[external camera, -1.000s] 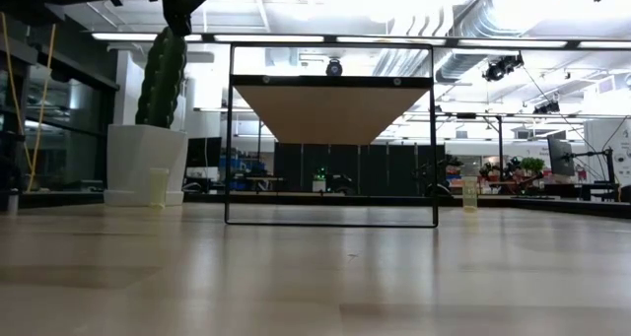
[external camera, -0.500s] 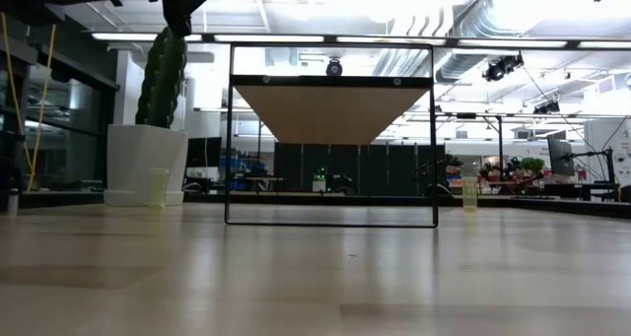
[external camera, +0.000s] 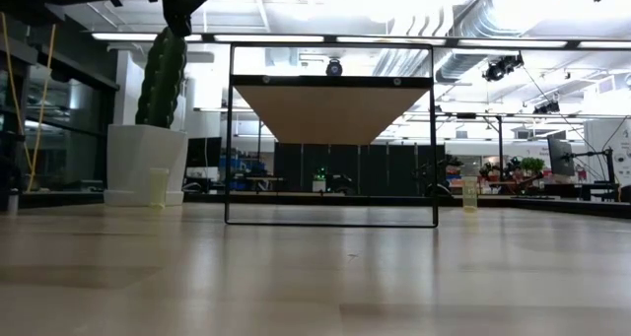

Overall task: Pick and place medicine bottles onto shelf by color
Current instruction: Put the green pill bottle on the shelf aligned with the other green pill bottles

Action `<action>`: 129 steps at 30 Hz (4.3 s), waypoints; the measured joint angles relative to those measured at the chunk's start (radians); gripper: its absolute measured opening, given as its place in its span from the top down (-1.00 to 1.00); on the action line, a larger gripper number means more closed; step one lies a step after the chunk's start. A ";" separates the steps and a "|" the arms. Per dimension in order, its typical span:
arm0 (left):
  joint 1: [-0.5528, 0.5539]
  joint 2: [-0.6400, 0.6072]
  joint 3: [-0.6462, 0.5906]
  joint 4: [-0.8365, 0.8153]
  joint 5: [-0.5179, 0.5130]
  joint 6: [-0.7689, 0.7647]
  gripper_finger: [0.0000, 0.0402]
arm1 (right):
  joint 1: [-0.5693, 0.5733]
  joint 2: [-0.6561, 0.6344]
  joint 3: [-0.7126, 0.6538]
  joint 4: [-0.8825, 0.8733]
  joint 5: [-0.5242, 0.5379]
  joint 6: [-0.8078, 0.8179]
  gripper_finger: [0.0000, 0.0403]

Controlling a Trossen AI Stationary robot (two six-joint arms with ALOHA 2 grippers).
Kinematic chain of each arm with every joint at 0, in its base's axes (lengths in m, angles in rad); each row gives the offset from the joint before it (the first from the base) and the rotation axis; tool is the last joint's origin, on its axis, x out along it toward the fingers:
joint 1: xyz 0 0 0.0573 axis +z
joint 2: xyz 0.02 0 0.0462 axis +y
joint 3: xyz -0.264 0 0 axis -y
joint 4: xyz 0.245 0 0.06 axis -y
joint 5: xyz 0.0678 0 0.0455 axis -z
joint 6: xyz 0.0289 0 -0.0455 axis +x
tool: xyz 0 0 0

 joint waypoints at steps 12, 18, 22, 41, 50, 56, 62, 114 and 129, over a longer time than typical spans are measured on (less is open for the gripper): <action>0.000 0.000 0.000 -0.002 0.000 0.000 -0.25 | -0.117 -0.001 0.372 -0.232 0.417 -0.433 0.45; 0.000 0.000 0.000 -0.017 0.000 0.000 -0.25 | -0.235 -0.002 0.544 -0.290 0.575 -0.784 0.45; 0.000 0.000 0.000 -0.017 0.000 0.000 -0.25 | -0.307 -0.002 0.601 -0.291 0.602 -0.990 0.45; 0.000 0.000 0.000 -0.047 0.000 -0.029 -0.25 | -0.463 -0.002 0.616 -0.292 0.571 -1.379 0.45; 0.000 0.000 0.000 -0.046 0.000 -0.029 -0.25 | -0.575 -0.031 0.616 -0.306 0.568 -1.535 0.45; 0.000 0.000 0.000 -0.046 0.000 -0.030 -0.25 | -0.749 -0.069 0.617 -0.304 0.637 -1.659 0.45; 0.000 0.007 0.000 -0.045 0.000 -0.029 -0.25 | -0.957 -0.052 0.617 -0.273 0.664 -1.820 0.45; 0.009 0.127 0.133 -0.287 -0.030 0.001 -0.25 | -1.390 0.228 0.799 -0.382 0.470 -2.070 0.45; 0.009 0.127 0.133 -0.286 -0.030 0.001 -0.25 | -1.410 0.231 0.836 -0.256 0.404 -2.088 0.45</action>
